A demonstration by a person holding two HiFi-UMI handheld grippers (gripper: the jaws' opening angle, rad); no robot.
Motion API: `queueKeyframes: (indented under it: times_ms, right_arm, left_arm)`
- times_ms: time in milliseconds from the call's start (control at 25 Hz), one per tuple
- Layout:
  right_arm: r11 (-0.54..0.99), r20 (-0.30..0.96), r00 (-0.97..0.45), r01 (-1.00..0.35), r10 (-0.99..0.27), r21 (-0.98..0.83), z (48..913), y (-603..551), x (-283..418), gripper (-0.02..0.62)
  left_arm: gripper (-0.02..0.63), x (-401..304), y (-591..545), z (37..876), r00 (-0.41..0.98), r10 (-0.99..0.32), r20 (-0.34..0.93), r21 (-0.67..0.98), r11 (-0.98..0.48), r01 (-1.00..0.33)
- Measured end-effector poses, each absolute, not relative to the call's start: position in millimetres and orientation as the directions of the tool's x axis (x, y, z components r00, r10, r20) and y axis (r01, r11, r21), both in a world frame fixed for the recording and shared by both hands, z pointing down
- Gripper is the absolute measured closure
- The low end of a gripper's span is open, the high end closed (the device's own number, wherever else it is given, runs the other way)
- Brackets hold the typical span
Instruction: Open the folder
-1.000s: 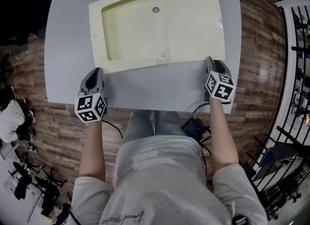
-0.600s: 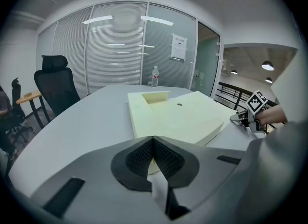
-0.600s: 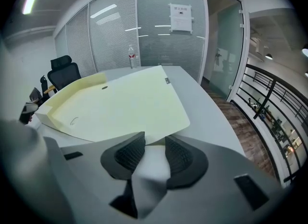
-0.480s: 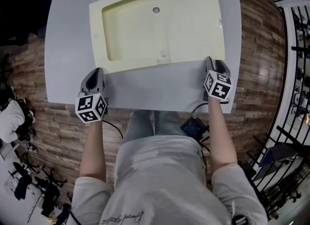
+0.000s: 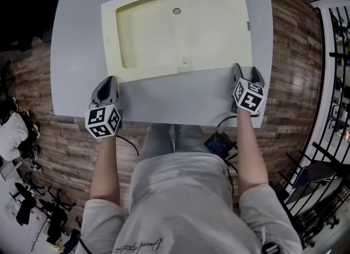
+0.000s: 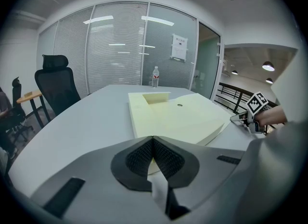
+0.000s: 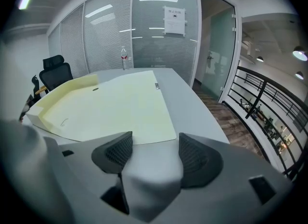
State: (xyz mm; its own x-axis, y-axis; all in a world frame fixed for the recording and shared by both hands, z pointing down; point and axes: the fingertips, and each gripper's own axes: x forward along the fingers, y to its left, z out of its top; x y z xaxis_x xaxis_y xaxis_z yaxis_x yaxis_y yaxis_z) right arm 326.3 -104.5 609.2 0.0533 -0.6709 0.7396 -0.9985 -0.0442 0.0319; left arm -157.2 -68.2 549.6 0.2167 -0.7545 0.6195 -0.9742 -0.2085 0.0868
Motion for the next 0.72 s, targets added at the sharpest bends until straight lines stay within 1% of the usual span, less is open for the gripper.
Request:
queueKeyframes:
  times_ms: [240,280,440,560,600,720]
  right_arm:
    - [0.004,0.725,0.045,-0.998,-0.687,0.066,607.4,-105.4,320.0,0.304]
    - [0.024,0.724,0.038,-0.997,-0.688,0.074,607.0,-105.8,317.3,0.316]
    - [0.165,0.735,0.006,-0.973,-0.678,0.160,605.1,-108.9,299.2,0.419]
    - [0.262,0.746,-0.027,-0.944,-0.665,0.199,606.9,-108.4,283.3,0.551]
    - [0.273,0.747,-0.035,-0.941,-0.664,0.199,607.6,-107.9,281.2,0.566]
    - [0.265,0.757,-0.066,-0.953,-0.650,0.145,609.5,-106.7,281.7,0.569]
  left_arm:
    - [0.597,-160.3,-67.3,550.2,0.215,-0.756,0.619,0.087,-0.207,-0.975]
    - [0.597,-160.9,-67.3,550.2,0.215,-0.756,0.618,0.087,-0.206,-0.975]
    - [0.597,-161.5,-68.2,549.9,0.213,-0.756,0.619,0.088,-0.202,-0.975]
    - [0.597,-160.8,-68.3,550.0,0.211,-0.755,0.621,0.088,-0.200,-0.976]
    - [0.597,-160.4,-68.2,550.1,0.211,-0.755,0.621,0.089,-0.200,-0.976]
    - [0.597,-160.6,-67.7,550.4,0.213,-0.755,0.620,0.090,-0.201,-0.975]
